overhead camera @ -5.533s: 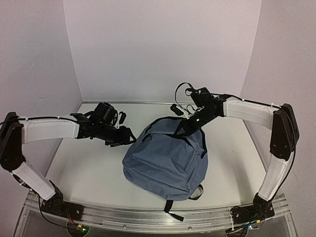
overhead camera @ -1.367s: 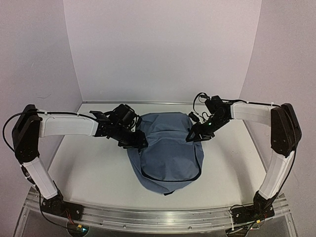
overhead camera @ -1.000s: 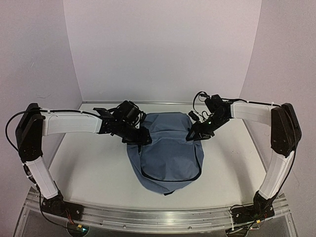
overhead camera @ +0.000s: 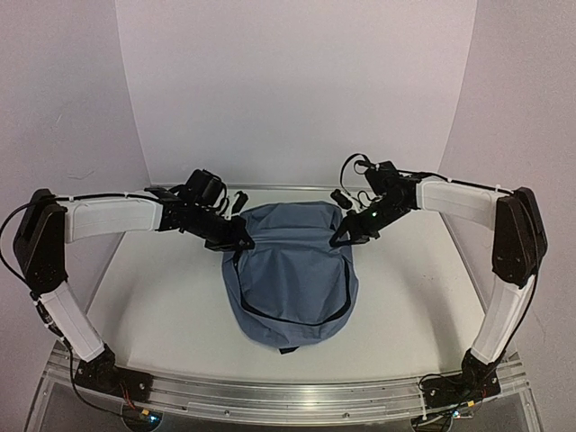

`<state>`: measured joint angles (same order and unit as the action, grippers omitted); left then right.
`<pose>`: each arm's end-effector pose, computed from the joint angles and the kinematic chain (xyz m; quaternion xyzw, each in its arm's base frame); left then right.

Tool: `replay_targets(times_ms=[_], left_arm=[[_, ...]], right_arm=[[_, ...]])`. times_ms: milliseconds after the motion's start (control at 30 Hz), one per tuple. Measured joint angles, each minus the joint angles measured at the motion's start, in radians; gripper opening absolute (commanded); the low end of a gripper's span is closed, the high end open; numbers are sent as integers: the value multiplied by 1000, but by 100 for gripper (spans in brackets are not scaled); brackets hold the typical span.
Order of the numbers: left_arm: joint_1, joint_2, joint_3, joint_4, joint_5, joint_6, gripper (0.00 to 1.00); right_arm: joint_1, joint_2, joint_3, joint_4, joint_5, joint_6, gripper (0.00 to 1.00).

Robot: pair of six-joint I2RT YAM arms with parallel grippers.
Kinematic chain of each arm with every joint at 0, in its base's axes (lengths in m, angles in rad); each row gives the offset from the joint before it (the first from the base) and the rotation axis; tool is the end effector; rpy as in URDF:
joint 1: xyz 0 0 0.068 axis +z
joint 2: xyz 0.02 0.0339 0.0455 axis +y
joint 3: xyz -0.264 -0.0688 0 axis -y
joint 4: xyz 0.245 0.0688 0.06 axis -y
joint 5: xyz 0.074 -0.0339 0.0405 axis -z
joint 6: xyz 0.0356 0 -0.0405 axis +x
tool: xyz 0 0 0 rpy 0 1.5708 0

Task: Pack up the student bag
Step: Adjust the student bag at the center of the board, then reset both arms

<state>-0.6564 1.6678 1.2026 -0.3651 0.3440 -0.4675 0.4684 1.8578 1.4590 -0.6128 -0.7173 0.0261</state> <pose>0.2810 -0.2316 0.2406 0.1483 0.9085 -0.3250 0.2167 0.3439 0.2002 0.2414 -0.2919 0.8568 0.3904 0.1680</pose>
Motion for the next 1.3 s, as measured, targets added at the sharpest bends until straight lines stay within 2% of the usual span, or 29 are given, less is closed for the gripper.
replay_targets(times_ms=[167,233,267,300,367,400,467,567,600,633,700,767,967,1300], left_arm=[[55,44,52,15,48,1,0],[65,49,71,12,50,6,1],[68,51,83,5,49,9,5],[70,52,92,-2,48,11,15],[78,55,99,-17,38,15,43],[87,56,100,-27,27,8,53],[118,56,100,-39,18,1,68],[149,44,89,-32,-8,-12,85],[157,33,77,-28,-16,-19,96],[161,16,64,-27,-21,-17,99],[161,-37,32,-40,-26,-27,100],[158,-84,20,-59,-26,-30,100],[153,-269,-22,-103,-59,-29,100],[153,-542,-84,-233,-332,-41,100]], right_arm=[[4,8,56,4,37,21,0],[4,9,68,14,40,28,8],[4,9,70,19,40,31,18],[4,9,70,22,38,33,28],[0,10,70,20,38,39,40],[-6,10,70,18,41,36,47],[-28,9,69,15,43,39,58],[-53,-4,64,10,47,41,74],[-60,-15,61,8,49,37,81],[-62,-32,57,5,52,36,85],[-62,-86,44,2,60,25,94],[-62,-149,27,-1,73,17,98],[-81,-344,-27,-1,122,-5,98],[-149,-523,-255,-16,160,-97,98]])
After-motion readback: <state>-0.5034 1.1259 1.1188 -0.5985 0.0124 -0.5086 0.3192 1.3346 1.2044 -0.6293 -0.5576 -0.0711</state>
